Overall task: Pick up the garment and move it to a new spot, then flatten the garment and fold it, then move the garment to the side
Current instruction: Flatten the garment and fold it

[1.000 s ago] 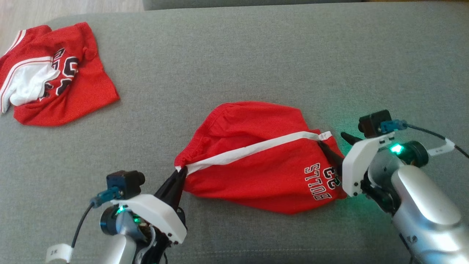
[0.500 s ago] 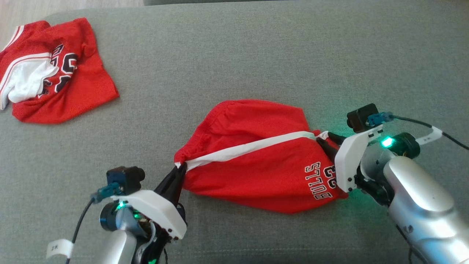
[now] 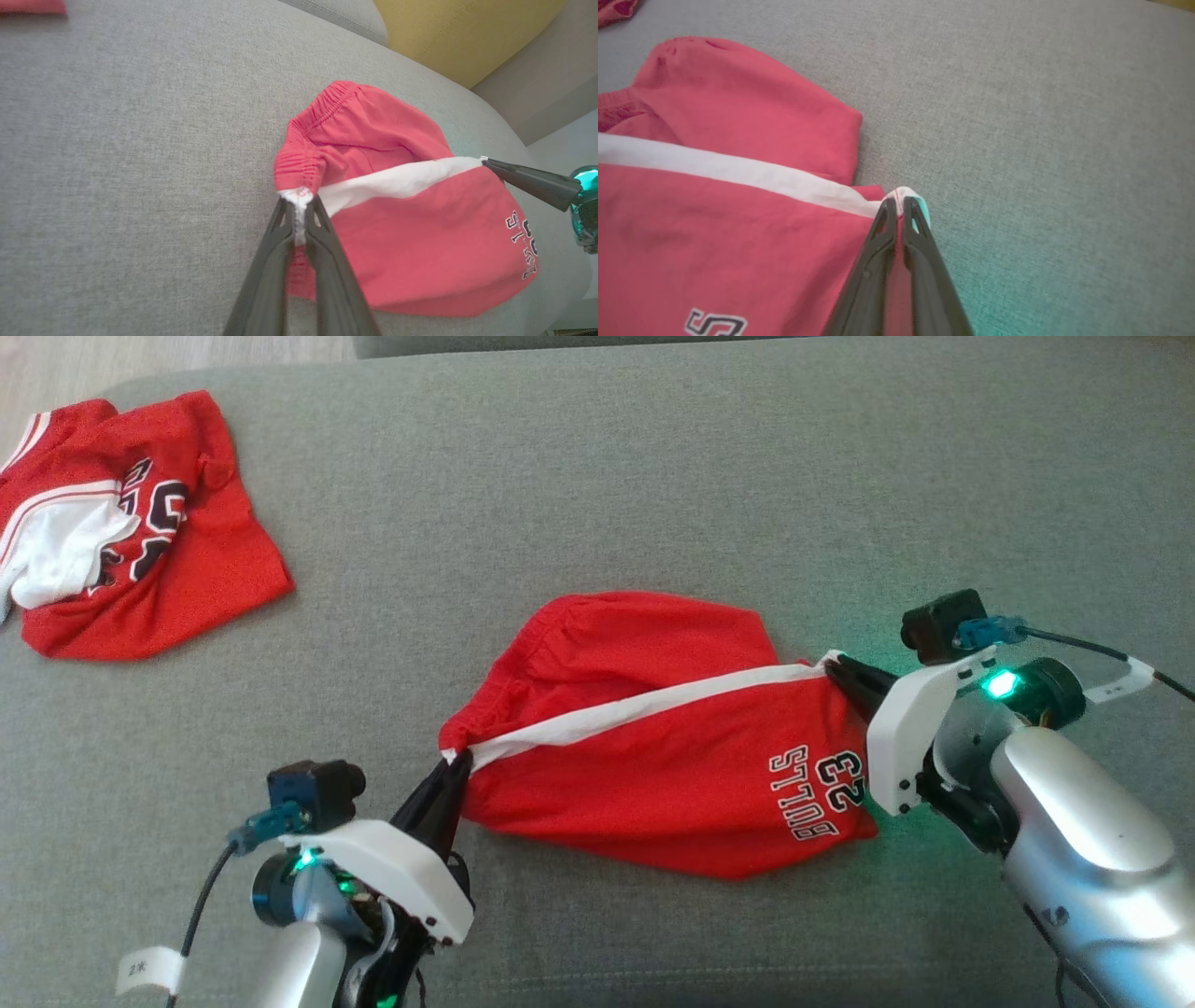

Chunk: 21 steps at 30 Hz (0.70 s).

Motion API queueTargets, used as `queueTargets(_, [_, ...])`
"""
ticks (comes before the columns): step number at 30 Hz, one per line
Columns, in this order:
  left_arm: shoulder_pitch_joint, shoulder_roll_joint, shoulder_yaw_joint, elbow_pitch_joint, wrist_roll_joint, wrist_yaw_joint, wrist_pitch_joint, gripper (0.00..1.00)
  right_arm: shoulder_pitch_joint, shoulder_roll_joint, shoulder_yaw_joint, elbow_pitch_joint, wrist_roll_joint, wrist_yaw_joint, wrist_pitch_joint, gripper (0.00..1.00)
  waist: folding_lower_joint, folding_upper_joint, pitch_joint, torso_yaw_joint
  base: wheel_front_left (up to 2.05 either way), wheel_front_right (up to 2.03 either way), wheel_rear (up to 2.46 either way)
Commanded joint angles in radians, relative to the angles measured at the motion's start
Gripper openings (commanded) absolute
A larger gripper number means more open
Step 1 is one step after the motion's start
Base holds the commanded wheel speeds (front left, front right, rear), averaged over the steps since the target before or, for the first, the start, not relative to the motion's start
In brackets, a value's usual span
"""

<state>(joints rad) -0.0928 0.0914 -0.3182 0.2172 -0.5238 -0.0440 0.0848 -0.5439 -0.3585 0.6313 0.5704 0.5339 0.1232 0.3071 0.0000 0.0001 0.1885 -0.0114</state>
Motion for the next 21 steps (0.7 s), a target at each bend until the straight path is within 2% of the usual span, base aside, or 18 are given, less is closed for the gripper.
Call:
queueTargets(1, [-0.040, 0.014, 0.027, -0.032, -0.010, 0.004, -0.011, 0.00, 0.000, -0.010, -0.004, -0.040, -0.011, 0.008, -0.013, 0.00, 0.0000, -0.0001, -0.002, -0.002, 0.00, 0.00, 0.00])
queueTargets(12, [-0.030, 0.022, 0.042, -0.065, -0.018, 0.016, -0.039, 0.00, 0.110, 0.000, -0.150, -0.213, -0.086, 0.008, -0.115, 0.00, 0.0000, -0.0001, -0.017, -0.022, 0.00, 0.00, 0.00])
queueTargets(21, [-0.022, 0.017, 0.075, -0.165, -0.015, 0.032, -0.140, 0.00, 0.201, 0.051, -0.307, -0.417, -0.193, 0.008, -0.235, 0.00, 0.0000, -0.0001, -0.058, -0.032, 0.00, 0.00, 0.00])
